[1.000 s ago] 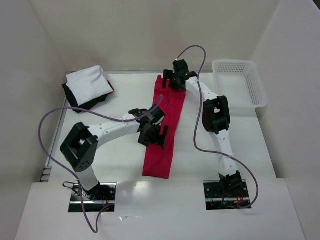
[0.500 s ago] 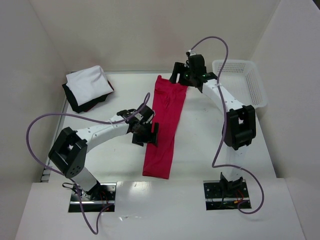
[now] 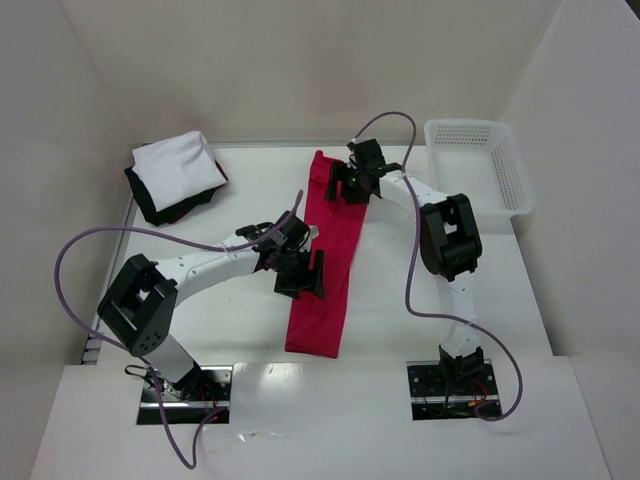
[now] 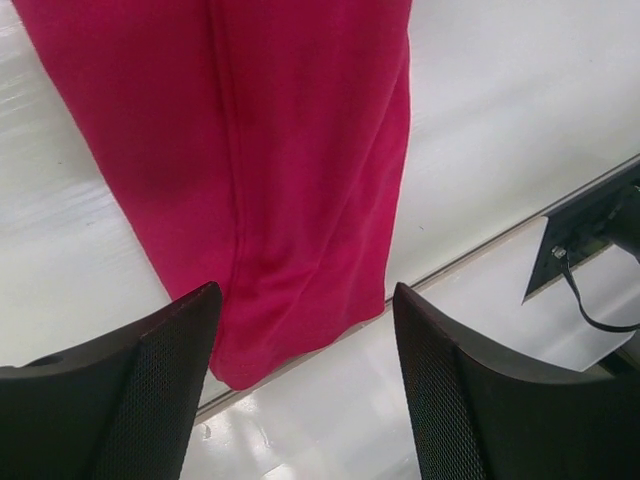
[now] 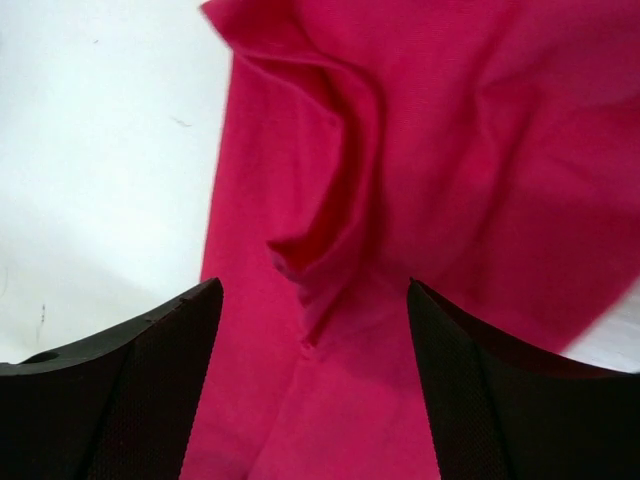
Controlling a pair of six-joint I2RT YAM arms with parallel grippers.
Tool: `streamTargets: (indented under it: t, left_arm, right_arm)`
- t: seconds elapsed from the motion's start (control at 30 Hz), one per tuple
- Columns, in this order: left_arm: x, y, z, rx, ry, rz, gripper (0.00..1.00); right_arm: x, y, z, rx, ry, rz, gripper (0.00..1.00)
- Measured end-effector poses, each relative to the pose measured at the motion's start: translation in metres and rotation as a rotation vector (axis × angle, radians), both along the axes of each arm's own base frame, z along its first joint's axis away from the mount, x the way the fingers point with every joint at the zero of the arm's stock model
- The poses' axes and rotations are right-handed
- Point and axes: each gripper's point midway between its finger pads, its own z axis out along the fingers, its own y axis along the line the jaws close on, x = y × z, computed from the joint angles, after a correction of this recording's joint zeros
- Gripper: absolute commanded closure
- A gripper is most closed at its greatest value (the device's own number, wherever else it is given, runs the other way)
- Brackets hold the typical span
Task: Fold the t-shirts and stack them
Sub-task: Rotate the tshirt 90 degrees
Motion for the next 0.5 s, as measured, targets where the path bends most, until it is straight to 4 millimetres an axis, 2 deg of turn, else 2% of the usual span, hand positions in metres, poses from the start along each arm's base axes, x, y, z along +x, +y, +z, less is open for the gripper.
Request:
streamTargets:
  t: [0.17,0.27,0.3,0.37,0.5]
  left_arm:
    - [-0.001,-0.003,0.001,-0.015,0.003,-0.008,0.23]
    - [-0.003,-0.002,-0.001,-0.015,0.009,-0.009,0.23]
    - [-0.003,-0.002,-0.003,-0.013,0.012,-0.010,0.22]
    - [-0.003,-0.002,-0.006,-0.008,0.018,-0.009,0.22]
    - [-0.004,-0.001,-0.013,0.007,0.035,-0.010,0.22]
  right_arm:
    - [0.003,0.021,0.000,0.016,-0.009,0.033,0.27]
    - [0.008,0.028,0.003,0.027,-0.021,0.035,0.40]
    - [0.012,0.032,0.005,0.033,-0.029,0.036,0.52]
    - [0.014,0.034,0.003,0.033,-0.028,0.038,0.62]
    - [0.019,0.036,-0.013,0.025,-0.005,0.034,0.66]
